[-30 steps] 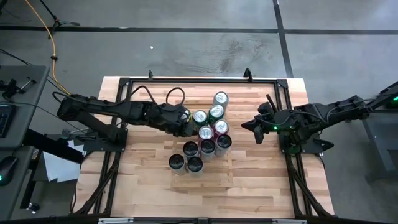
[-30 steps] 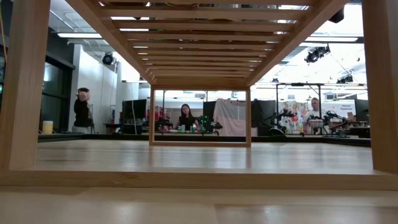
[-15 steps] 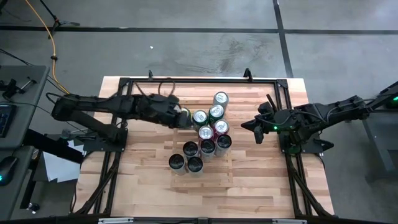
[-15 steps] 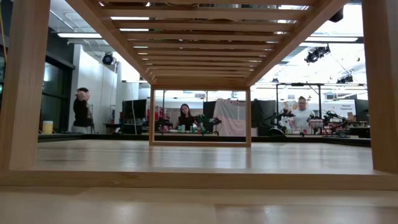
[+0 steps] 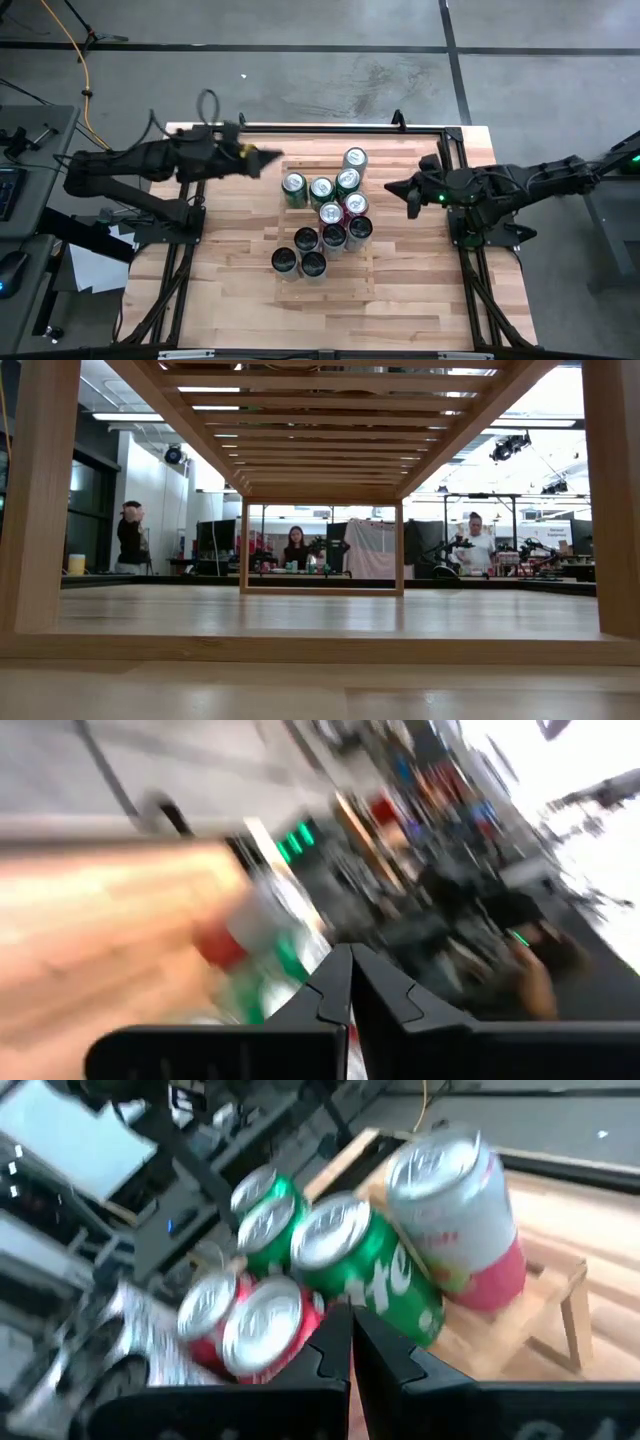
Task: Place canned beverage on shelf
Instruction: Adjust the soda cans
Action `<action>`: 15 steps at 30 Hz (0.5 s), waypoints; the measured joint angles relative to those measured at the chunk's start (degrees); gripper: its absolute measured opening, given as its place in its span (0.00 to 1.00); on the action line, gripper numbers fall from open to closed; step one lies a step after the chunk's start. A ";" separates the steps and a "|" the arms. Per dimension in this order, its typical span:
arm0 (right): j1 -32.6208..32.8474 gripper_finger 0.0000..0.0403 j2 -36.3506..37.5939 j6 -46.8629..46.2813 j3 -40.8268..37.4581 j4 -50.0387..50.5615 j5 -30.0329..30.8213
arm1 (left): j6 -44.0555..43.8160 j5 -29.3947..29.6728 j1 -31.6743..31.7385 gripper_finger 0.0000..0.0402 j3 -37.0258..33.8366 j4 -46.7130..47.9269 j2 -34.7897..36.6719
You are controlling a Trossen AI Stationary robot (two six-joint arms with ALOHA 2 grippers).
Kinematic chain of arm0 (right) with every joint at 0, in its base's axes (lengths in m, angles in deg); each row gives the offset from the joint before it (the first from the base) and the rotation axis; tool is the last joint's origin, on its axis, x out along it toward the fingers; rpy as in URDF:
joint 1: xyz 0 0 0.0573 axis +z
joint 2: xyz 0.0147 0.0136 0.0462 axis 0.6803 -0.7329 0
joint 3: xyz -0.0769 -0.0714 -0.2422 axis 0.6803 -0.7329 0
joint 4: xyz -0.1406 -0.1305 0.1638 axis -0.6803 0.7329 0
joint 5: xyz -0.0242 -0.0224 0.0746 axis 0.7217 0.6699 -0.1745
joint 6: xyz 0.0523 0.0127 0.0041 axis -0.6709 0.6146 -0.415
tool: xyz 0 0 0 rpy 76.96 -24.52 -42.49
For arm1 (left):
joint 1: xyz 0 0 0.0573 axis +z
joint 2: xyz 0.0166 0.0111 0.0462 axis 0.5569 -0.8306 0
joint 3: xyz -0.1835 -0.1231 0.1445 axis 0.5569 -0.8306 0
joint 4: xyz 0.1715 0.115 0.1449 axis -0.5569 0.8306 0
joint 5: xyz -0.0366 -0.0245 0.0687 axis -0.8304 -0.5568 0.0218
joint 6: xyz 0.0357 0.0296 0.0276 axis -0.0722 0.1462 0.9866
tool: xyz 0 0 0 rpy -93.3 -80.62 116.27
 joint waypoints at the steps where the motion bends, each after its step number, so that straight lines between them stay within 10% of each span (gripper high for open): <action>1: -0.84 0.00 0.00 0.00 0.00 -0.89 0.04 | 1.19 2.83 0.20 0.00 0.00 0.65 0.82; 9: -7.53 0.00 -0.09 0.07 0.02 -4.80 -2.05 | -0.85 14.65 1.61 0.00 -0.03 21.97 4.77; 15: -9.04 0.00 -0.11 0.94 0.02 -4.42 -5.78 | -9.76 6.69 -1.86 0.00 -6.79 24.92 6.05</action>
